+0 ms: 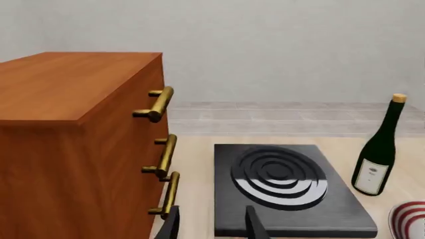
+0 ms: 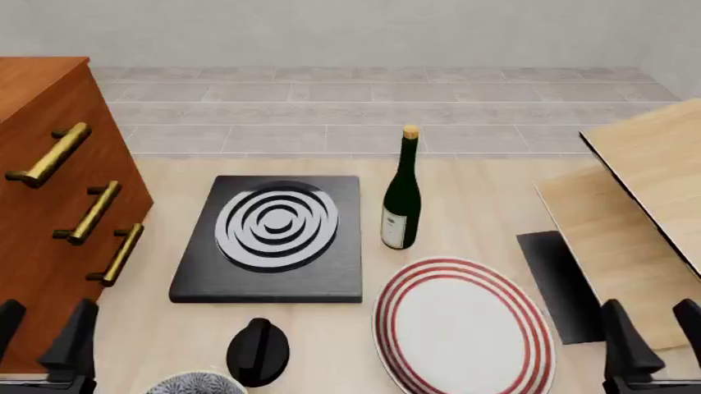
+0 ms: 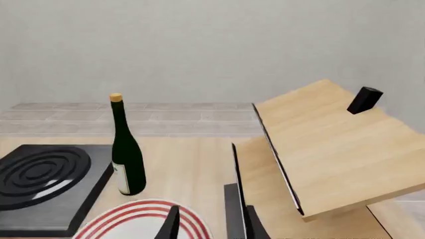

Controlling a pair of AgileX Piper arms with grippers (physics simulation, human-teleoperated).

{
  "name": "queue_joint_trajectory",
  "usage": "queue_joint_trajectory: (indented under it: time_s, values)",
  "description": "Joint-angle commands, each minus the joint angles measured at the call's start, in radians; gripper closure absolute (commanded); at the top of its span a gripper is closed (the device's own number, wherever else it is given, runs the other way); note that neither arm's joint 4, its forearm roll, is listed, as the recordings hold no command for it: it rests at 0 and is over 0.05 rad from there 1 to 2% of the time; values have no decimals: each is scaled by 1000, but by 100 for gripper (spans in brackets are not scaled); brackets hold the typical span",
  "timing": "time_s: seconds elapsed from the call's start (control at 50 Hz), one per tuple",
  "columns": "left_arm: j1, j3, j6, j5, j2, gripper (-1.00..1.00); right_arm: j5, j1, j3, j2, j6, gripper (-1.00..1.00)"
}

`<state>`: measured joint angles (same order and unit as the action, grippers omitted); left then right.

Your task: Put the bowl on the top of the cabinet.

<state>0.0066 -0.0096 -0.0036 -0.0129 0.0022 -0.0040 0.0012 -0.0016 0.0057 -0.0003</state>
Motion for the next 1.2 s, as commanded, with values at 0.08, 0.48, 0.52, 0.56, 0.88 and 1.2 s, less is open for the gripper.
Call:
queue_joint_trajectory:
  time_s: [0.08,0.48,0.52,0.56,0.88,1.2]
  values:
    - [-22,2,8,27,17,-100,2,-2,-2,1,2,-100]
    - [-43,9,39,8,8,-100,0,-2,-2,4,2,-100]
    - [-43,9,36,12,18,-100,-3,-2,0,5,1,-100]
    - [-46,9,32,24,32,-100,-2,-2,0,3,0,-100]
    - [-127,-150,159,-15,124,-100,-2,-1,-1,3,1,-100]
    - [-270,-365,24,-169,322,-100,-7,-1,0,8,1,-100]
